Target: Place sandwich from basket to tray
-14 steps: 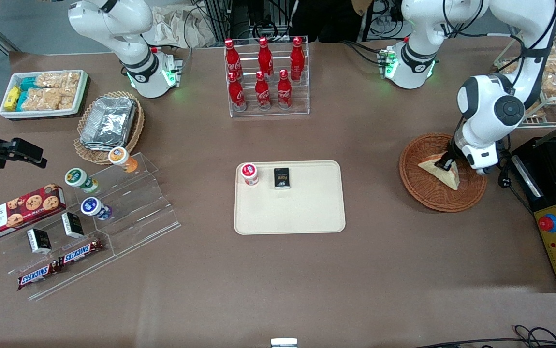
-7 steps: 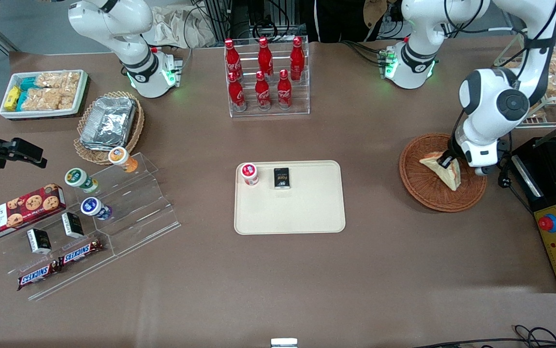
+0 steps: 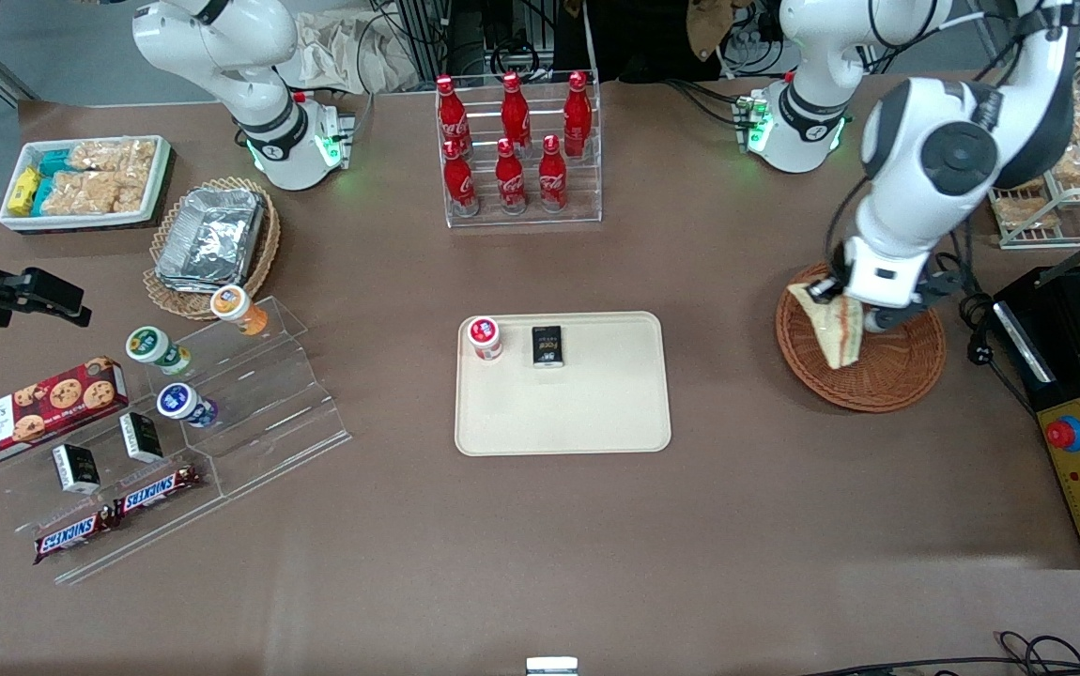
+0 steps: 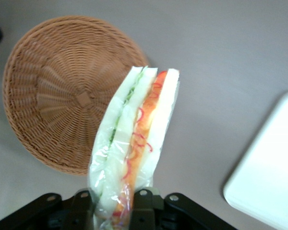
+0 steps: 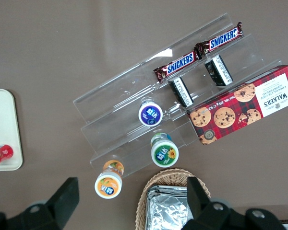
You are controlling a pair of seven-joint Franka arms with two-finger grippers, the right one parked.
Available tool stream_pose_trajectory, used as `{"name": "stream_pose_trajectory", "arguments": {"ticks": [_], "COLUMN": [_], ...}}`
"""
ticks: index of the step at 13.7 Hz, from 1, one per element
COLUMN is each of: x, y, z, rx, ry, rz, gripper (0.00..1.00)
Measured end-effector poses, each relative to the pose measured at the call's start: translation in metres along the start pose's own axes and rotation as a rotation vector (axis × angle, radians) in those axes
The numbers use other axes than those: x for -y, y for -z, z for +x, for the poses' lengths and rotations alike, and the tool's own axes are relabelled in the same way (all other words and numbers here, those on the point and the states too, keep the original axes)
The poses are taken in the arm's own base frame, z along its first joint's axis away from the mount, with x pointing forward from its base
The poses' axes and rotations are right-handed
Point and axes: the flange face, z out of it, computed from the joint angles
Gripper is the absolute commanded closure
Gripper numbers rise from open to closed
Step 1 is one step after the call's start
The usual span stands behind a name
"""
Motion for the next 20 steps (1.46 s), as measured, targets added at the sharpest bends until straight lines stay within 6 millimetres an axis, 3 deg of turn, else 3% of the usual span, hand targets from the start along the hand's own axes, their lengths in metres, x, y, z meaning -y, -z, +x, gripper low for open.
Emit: {"name": "stream_pose_trajectory", "arguments": {"ticks": [2,4,8,12,14,15,16,20], "x": [-0.048,-0.094,-0.166,-0.221,-0.238,-0.242,-0.243,-0.249], "y": [0.017,0.008,-0.046,-0.11,-0.146,-0.162,-0.171,-0.167], "z": [-0.026,-0.05,-0.073,-0.081,-0.083,-0.082,-0.081,-0.073], "rx": [-0.02,-0.008,0.035,0.016,0.01,0.012,0.016,0.002], "ry": [-0.103,-0.201,-0.349,-0.397,-0.409,-0.413,-0.415,-0.412], "rz": [-0.005,-0.013,-0.016,0.007,0.001,0.006,0.011,-0.002], "gripper": [1.0,1.0,1.0,1.0,1.0,0.72,0.01,0.0]}}
